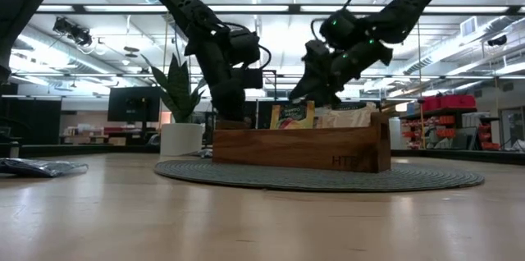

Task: Pick & Place Tea
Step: Put the orange tea bag into the middle section of the wooden organizer

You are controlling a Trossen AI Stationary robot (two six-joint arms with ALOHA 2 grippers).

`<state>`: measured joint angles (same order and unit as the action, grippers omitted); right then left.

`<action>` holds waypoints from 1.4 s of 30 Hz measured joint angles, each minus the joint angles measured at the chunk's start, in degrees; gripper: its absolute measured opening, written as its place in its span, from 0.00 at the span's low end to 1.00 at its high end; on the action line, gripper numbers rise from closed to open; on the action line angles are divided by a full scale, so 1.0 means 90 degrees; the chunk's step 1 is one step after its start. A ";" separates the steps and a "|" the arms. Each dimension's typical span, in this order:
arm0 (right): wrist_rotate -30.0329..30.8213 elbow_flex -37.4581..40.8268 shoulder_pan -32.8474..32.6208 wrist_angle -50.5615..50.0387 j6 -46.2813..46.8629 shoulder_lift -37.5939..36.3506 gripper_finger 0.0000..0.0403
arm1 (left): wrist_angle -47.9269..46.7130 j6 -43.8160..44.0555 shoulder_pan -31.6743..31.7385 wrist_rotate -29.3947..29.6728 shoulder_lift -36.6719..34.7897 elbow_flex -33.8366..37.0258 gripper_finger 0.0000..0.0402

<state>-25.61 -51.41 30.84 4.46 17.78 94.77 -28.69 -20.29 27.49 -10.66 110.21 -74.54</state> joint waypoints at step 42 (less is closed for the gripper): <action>-0.0784 -0.2378 0.0356 -0.2406 -0.0558 0.2307 0.43 | 0.3917 0.1560 -0.0513 -0.0063 -0.3929 0.3859 0.44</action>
<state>-32.67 -72.82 34.04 -17.20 12.76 115.53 6.57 -6.25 22.87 -11.22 74.85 -39.81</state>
